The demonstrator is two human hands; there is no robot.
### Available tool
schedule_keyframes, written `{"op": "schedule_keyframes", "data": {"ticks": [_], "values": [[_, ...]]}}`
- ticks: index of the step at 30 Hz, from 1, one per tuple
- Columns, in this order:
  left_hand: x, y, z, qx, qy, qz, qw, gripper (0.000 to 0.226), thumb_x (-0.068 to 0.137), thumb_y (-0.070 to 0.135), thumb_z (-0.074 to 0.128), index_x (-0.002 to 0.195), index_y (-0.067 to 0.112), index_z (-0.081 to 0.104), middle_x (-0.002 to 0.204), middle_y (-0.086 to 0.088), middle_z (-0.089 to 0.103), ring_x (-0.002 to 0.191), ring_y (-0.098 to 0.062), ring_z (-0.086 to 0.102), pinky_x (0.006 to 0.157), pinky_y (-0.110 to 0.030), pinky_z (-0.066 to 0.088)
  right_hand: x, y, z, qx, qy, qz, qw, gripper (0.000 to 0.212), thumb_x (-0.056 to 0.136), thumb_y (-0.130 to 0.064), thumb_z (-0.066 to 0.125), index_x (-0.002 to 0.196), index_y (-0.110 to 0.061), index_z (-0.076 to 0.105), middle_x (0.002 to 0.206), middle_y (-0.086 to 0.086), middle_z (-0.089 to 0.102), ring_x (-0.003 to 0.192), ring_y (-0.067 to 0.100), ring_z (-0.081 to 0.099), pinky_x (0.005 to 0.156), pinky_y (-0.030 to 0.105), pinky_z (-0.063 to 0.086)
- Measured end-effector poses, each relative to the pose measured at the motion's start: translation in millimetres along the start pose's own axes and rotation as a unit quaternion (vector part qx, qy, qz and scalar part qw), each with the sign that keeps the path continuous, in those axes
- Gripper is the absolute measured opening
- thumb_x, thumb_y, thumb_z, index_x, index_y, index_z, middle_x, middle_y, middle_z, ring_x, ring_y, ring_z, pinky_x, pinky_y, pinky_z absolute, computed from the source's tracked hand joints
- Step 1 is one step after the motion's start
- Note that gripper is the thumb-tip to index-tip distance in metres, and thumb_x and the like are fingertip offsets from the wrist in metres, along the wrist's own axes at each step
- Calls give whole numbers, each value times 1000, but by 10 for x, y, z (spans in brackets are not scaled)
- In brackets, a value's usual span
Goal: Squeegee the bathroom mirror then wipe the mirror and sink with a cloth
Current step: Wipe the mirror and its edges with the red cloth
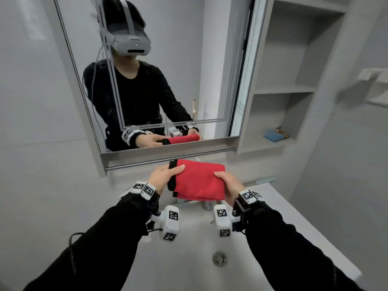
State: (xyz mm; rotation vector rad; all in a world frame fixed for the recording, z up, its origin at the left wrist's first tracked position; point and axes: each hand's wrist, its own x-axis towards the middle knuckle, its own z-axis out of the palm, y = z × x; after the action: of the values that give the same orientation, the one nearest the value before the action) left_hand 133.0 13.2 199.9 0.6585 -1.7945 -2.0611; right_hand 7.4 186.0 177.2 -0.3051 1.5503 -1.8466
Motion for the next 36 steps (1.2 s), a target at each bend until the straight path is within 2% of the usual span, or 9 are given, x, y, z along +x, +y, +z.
{"op": "schedule_keyframes", "data": {"ticks": [6,13,16,21,24,26,29,32,36], "values": [[77,57,-116,4,-54,-3,999,12,82,7,64,84,17,69,81,-2,74,69,-13,68,66,-25,55,-121,23,334,162,64,44,984,27,86,-35,60,97,-11,65,77,13,75,64,27,72,55,39,58],[92,88,87,-145,-106,-1,984,27,93,6,51,119,-1,56,108,-24,65,80,-26,69,61,-36,60,-143,-5,484,367,60,-79,925,48,78,-27,68,121,-7,58,103,13,72,100,27,65,102,44,45],[85,110,208,-152,-132,-1,979,31,97,8,45,126,1,51,117,-22,61,95,-27,64,80,-41,56,-66,-37,517,378,64,-68,921,60,74,-33,71,126,-6,55,115,19,67,100,31,67,88,47,53],[174,150,330,-148,-125,-27,981,30,99,3,38,127,3,48,120,-18,59,109,-30,58,95,-44,45,56,-161,448,370,36,3,929,38,83,-38,65,94,-2,60,74,24,72,62,38,70,51,51,54],[249,147,346,-18,-115,-18,993,17,98,8,44,111,10,55,103,-11,66,84,-19,66,78,-34,55,196,-228,366,361,87,26,928,34,87,-35,61,105,-5,61,82,20,73,69,36,71,53,49,56],[295,124,311,159,-74,56,983,10,96,19,51,89,15,57,88,-7,63,77,-18,61,76,-33,51,296,-229,316,371,133,16,919,40,89,-30,60,123,-12,56,111,19,67,100,37,65,77,53,55],[409,6,190,377,60,189,905,19,94,26,52,84,13,60,87,-3,59,86,-21,56,80,-33,46,428,-244,190,364,215,-22,906,44,87,-19,64,129,-13,53,123,18,62,112,36,59,96,58,44],[414,-115,8,562,126,298,762,15,89,16,54,96,8,64,98,-8,60,91,-28,57,77,-39,48,540,-308,82,348,278,-77,892,42,83,-11,68,123,-10,57,116,18,65,99,32,65,91,52,51],[398,-169,-78,611,206,437,627,33,78,20,40,89,7,69,89,-12,63,83,-32,55,69,-39,46,670,-361,75,274,341,-134,889,43,77,-16,71,119,-16,61,109,10,68,89,24,68,82,40,57]]}}
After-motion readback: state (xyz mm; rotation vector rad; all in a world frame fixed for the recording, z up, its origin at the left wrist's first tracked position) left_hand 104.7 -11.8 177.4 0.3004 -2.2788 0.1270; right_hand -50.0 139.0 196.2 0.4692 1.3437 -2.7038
